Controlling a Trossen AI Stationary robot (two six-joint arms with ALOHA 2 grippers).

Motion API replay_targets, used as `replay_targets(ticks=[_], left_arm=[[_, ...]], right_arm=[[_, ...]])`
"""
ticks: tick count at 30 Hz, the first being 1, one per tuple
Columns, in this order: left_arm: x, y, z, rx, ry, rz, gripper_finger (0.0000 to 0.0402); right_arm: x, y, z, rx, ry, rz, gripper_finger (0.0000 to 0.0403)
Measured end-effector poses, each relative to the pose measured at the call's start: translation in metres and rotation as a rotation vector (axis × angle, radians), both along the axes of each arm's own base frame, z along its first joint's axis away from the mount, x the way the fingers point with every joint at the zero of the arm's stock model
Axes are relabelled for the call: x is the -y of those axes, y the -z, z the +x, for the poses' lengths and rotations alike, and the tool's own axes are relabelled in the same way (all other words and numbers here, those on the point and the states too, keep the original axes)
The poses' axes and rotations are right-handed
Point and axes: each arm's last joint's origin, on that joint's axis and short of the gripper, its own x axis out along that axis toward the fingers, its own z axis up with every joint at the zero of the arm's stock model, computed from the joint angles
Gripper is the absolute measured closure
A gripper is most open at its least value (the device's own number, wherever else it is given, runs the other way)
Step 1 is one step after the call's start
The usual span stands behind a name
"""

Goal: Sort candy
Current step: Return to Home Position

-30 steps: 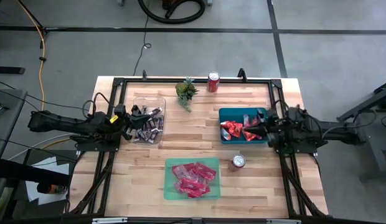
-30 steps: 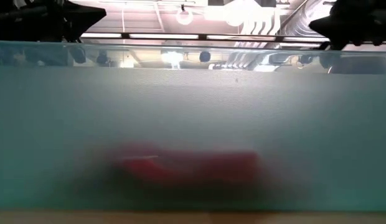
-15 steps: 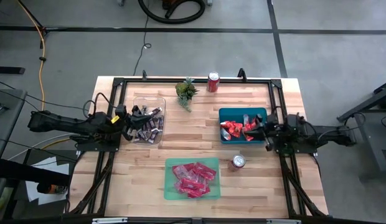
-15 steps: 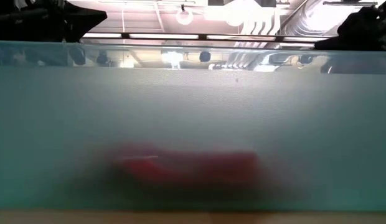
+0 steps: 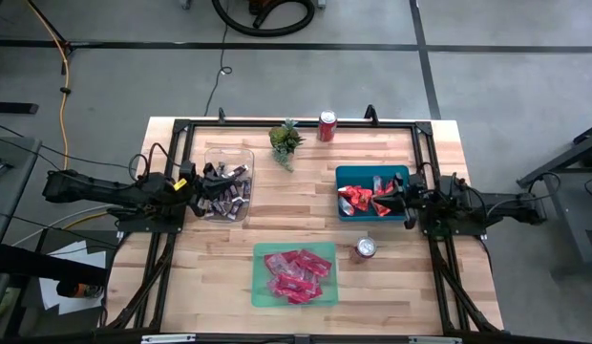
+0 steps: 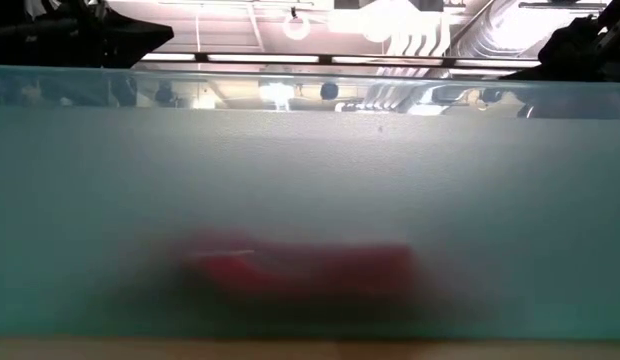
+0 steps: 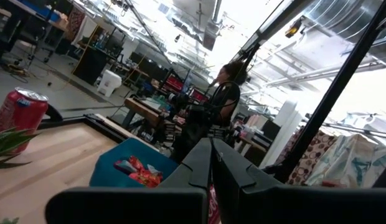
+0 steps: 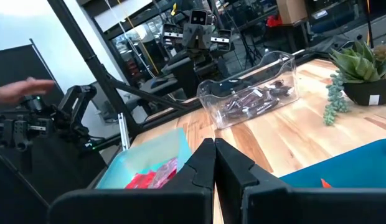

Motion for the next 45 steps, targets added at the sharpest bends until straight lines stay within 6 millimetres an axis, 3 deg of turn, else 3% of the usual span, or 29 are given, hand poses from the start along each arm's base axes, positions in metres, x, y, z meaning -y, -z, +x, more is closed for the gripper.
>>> replay_targets(ticks=[17, 25, 36, 45], left_arm=[[-0.001, 0.002, -0.011, -0.019, -0.008, 0.0, 0.0401], [-0.005, 0.034, -0.016, -0.338, -0.037, 0.012, 0.0401], [-0.004, 0.018, -0.022, -0.16, -0.013, 0.004, 0.0401], [-0.004, 0.023, -0.021, -0.206, -0.014, 0.004, 0.0401]], right_arm=[[-0.005, -0.001, -0.001, 0.015, -0.052, 0.0, 0.0402], [-0.005, -0.001, -0.001, 0.015, -0.053, 0.0, 0.0402], [-0.005, 0.0, 0.0, 0.003, -0.054, 0.0, 0.0402], [-0.005, 0.0, 0.0, 0.002, -0.054, 0.0, 0.0402]])
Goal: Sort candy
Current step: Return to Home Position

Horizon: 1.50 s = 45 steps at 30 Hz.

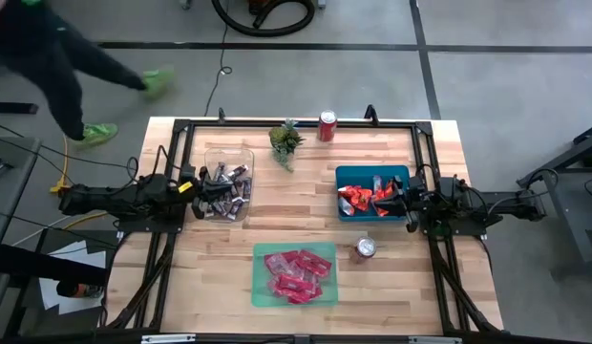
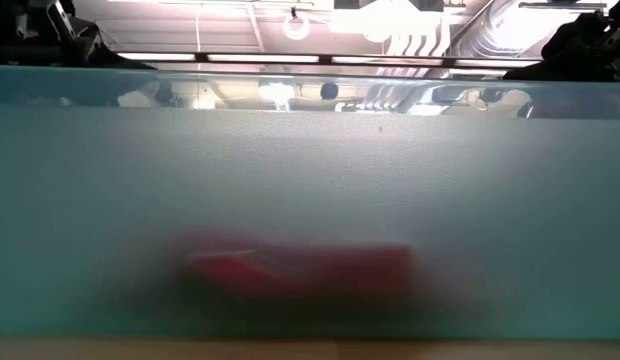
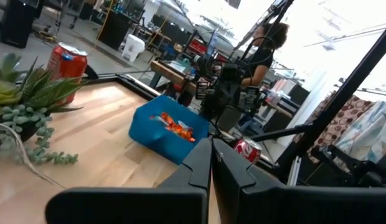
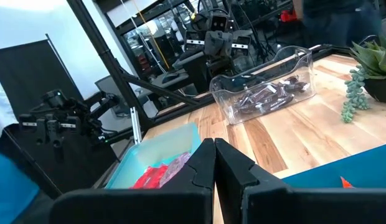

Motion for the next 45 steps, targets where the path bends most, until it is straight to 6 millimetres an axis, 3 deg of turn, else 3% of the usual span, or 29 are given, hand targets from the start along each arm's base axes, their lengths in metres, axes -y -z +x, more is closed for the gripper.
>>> replay_targets(ticks=[45], left_arm=[[0.0, 0.0004, 0.0, -0.004, 0.0, 0.0, 0.0401]], right_arm=[[0.0, 0.0, 0.0, 0.0, 0.0, 0.0, 0.0402]])
